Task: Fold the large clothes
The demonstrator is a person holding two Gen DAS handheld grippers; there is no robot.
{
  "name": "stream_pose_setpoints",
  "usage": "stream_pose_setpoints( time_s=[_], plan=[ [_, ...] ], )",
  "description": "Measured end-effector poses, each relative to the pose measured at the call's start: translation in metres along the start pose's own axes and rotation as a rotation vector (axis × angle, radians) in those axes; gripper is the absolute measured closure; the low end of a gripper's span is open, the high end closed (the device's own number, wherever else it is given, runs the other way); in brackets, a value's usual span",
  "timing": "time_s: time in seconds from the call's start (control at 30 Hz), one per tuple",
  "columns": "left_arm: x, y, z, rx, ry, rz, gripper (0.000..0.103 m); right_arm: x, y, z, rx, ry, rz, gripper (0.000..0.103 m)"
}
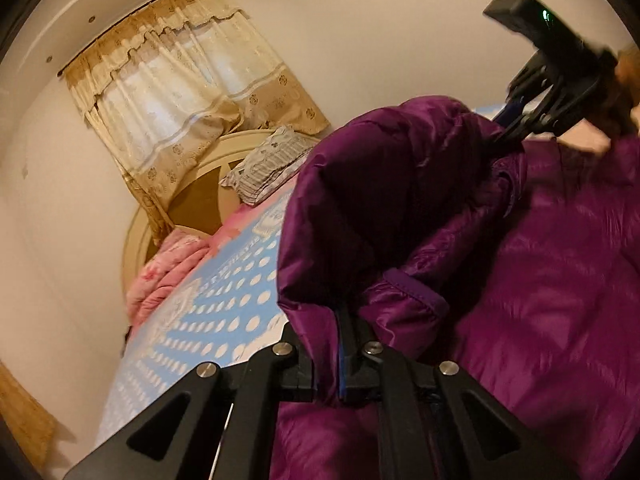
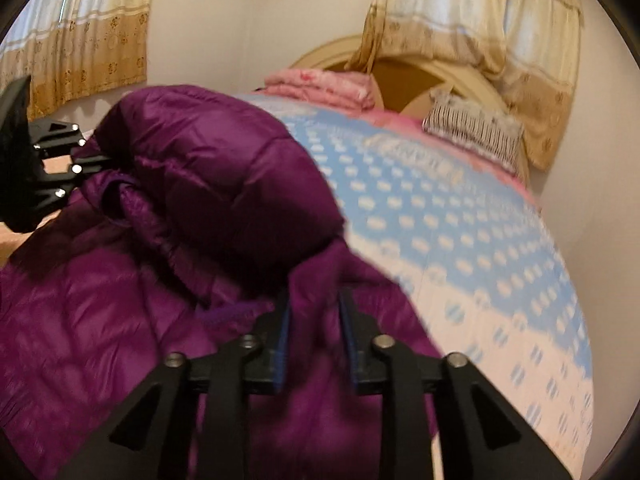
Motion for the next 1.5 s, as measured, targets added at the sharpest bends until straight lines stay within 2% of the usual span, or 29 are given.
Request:
stream_pose_setpoints(
  time_s=[0.07,0.1,0.17,0.2,0.23,0.27,0.33,0.43,0.5,0.53,0.6,0.67,0.8,0.93,1.07,1.23,1.37,1.5],
  plan=[
    [-0.007,0.009,-0.003,-0.044,0.003,-0.004,0.094,-0.012,-0.002,-0.01,0.023,0.016,0.026,0.065],
    [-0.011,0.016,-0.003,-0.073,0.004,-0.004,0.087,-0.017,-0.003,-0.012,0.03,0.023,0.029,0.065],
    [-0.028,0.03,-0.005,-0.136,-0.016,0.003,0.052,-0.027,-0.008,-0.018,0.071,0.033,0.029,0.062],
    [-0.039,0.036,-0.005,-0.172,-0.032,0.015,0.017,-0.03,-0.01,-0.018,0.091,0.034,0.034,0.06],
    [-0.048,0.045,-0.009,-0.216,-0.047,0.043,0.001,-0.035,-0.014,-0.019,0.127,0.035,0.037,0.059],
    [-0.053,0.054,-0.013,-0.26,-0.053,0.054,0.001,-0.039,-0.018,-0.019,0.16,0.031,0.028,0.059],
    [-0.053,0.069,-0.027,-0.368,-0.008,0.016,0.001,-0.043,-0.021,-0.018,0.218,0.034,0.015,0.059],
    [-0.048,0.088,-0.037,-0.502,0.041,0.013,0.001,-0.041,-0.023,-0.005,0.284,0.068,-0.033,0.059],
    [-0.047,0.095,-0.035,-0.593,0.051,0.003,0.001,-0.039,-0.011,0.006,0.314,0.101,-0.024,0.059],
    [-0.043,0.098,-0.028,-0.652,0.049,-0.024,0.001,-0.037,-0.002,0.013,0.316,0.108,-0.017,0.059],
    [-0.045,0.087,-0.021,-0.694,0.058,-0.054,0.001,-0.03,0.025,0.028,0.293,0.129,0.005,0.059],
    [-0.037,0.074,-0.009,-0.693,0.085,-0.067,0.001,-0.026,0.053,0.032,0.289,0.139,0.037,0.06],
    [-0.026,0.029,-0.001,-0.681,0.14,-0.091,0.001,-0.008,0.08,0.019,0.316,0.153,0.072,0.062],
    [-0.009,-0.007,-0.018,-0.63,0.232,-0.106,0.001,0.012,0.083,-0.007,0.353,0.19,0.057,0.062],
    [0.004,-0.03,-0.043,-0.635,0.307,-0.14,0.001,0.02,0.075,-0.031,0.389,0.199,0.043,0.064],
    [0.016,-0.038,-0.055,-0.665,0.346,-0.17,0.001,0.023,0.074,-0.04,0.385,0.171,0.026,0.064],
    [0.019,-0.042,-0.059,-0.674,0.363,-0.168,0.001,0.032,0.079,-0.045,0.371,0.134,0.005,0.064],
    [0.024,-0.045,-0.063,-0.665,0.393,-0.17,0.001,0.035,0.08,-0.044,0.375,0.131,-0.001,0.064]
  ],
)
Point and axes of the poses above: each gripper's, at about its wrist camera, not at the fingertips, and x roughly the way its jaws point, y to its left, z to its top, the point moved 8 cm from there along x, roughly the way its jaws point, and after that the axes turned 3 degrees about x, right-handed, at the moved point
